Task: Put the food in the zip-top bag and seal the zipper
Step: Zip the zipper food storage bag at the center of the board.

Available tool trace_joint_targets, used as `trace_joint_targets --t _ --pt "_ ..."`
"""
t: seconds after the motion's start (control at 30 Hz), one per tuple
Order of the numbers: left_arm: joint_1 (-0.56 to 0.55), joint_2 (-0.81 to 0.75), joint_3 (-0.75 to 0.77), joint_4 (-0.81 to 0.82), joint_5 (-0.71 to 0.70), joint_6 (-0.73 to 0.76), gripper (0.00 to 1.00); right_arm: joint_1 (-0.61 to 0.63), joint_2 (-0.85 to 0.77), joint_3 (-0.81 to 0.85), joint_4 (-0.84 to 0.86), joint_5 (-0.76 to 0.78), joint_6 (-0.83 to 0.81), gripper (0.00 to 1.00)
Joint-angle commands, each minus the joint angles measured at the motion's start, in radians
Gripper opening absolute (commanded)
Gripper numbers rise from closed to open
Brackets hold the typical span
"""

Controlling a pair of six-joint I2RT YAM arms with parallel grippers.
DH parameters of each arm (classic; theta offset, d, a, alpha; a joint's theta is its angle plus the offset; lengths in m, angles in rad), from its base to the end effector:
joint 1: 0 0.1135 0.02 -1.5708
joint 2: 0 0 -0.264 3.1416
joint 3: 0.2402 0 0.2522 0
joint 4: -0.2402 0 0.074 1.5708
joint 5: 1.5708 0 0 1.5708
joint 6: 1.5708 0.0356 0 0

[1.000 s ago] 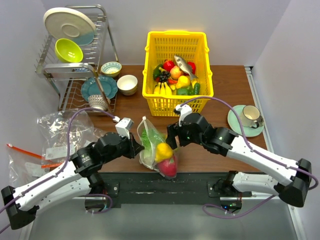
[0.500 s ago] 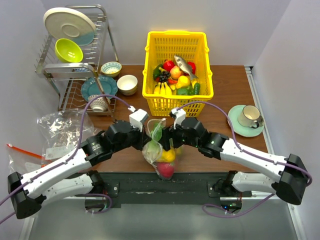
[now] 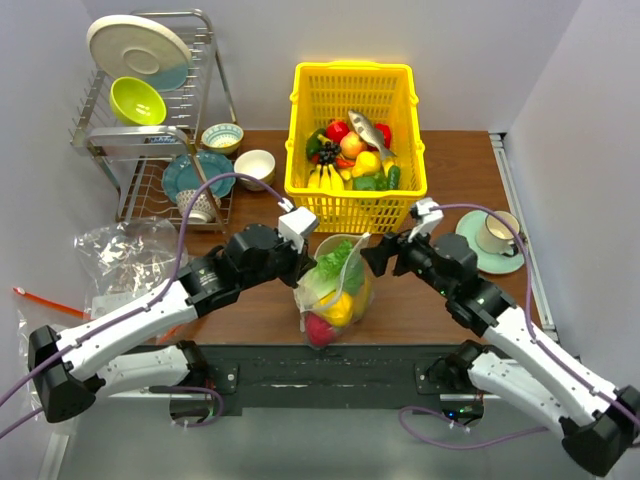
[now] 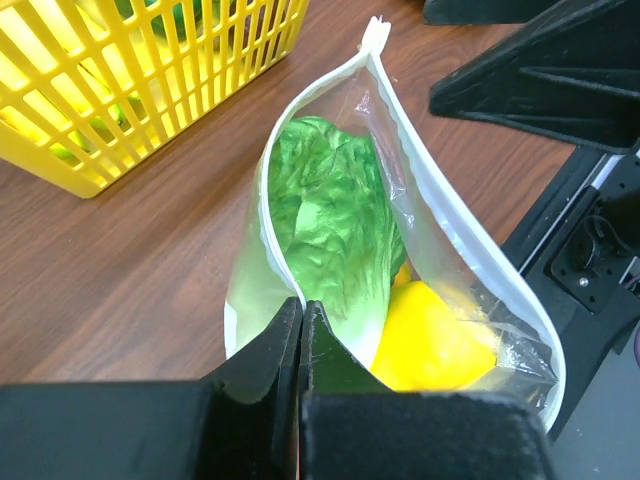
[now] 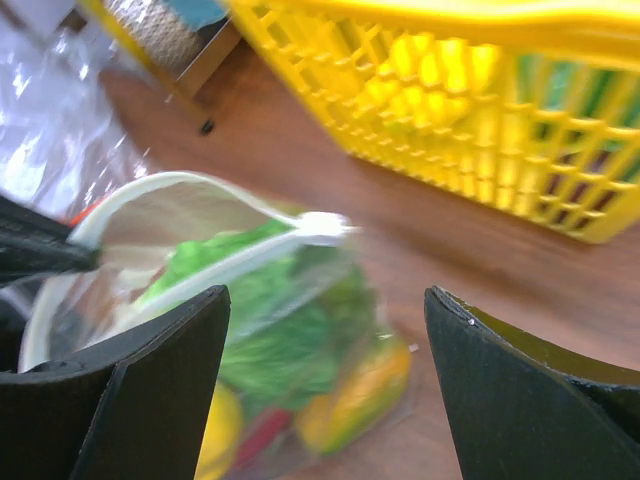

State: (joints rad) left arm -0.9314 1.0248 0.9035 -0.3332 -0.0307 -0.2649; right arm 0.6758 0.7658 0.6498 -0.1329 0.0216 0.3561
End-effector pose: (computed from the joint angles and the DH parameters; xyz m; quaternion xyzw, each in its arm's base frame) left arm 0.1392 -0.1854 0.3209 0.2698 0.8041 -0.2874 0.4449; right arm 0.1457 0.1159 0.3007 -0.1191 0.7804 0.2954 0.5381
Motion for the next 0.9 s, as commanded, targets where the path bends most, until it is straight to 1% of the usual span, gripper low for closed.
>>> trace_joint_targets --t 0.0,0.03,0.07,0.1,0.13,0.17,0.2,0.27,0.3,0.33,0.47,0.5,0.73,0.87 --pt "0.002 0.004 0.044 0.057 -0.009 0.047 0.00 -0.094 -0.095 -0.110 0.164 -0.170 -0.022 0.83" --pt "0.002 0.003 0.043 0.054 -0.006 0.050 0.00 -0.102 -0.126 -0.140 0.208 -0.181 -0.022 0.83" --pt "0.002 0.003 0.043 0.054 -0.006 0.053 0.00 -0.105 -0.155 -0.216 0.257 -0.187 -0.020 0.84" --pt "0.002 0.001 0.043 0.054 -0.005 0.059 0.00 -0.114 -0.216 -0.255 0.345 -0.183 -0.002 0.89" --pt "0.002 0.000 0.043 0.053 -0.003 0.062 0.00 -0.119 -0.241 -0.295 0.392 -0.180 0.007 0.91" --pt "0.002 -0.005 0.041 0.053 0.000 0.065 0.00 -0.127 -0.259 -0.367 0.441 -0.189 0.014 0.91" --pt "0.002 -0.008 0.040 0.053 0.006 0.070 0.00 -0.128 -0.278 -0.390 0.505 -0.201 0.026 0.93" --pt "0.002 -0.015 0.037 0.057 0.011 0.075 0.00 -0.128 -0.252 -0.420 0.550 -0.245 0.020 0.92" --pt "0.002 -0.019 0.035 0.057 0.018 0.078 0.00 -0.128 -0.234 -0.420 0.578 -0.291 0.006 0.91" --pt "0.002 -0.023 0.035 0.059 0.020 0.079 0.00 -0.128 -0.193 -0.420 0.593 -0.308 0.001 0.91" --pt "0.002 -0.040 0.029 0.063 0.026 0.090 0.00 -0.131 -0.117 -0.415 0.690 -0.371 -0.028 0.84" --pt "0.002 -0.043 0.028 0.063 0.055 0.098 0.00 -0.130 -0.102 -0.411 0.716 -0.379 -0.032 0.82" --pt "0.002 -0.071 0.015 0.054 0.087 0.131 0.00 -0.147 0.024 -0.313 0.730 -0.474 -0.085 0.79" --pt "0.002 -0.075 0.017 0.045 0.098 0.139 0.00 -0.183 0.073 -0.292 0.759 -0.560 -0.088 0.76"
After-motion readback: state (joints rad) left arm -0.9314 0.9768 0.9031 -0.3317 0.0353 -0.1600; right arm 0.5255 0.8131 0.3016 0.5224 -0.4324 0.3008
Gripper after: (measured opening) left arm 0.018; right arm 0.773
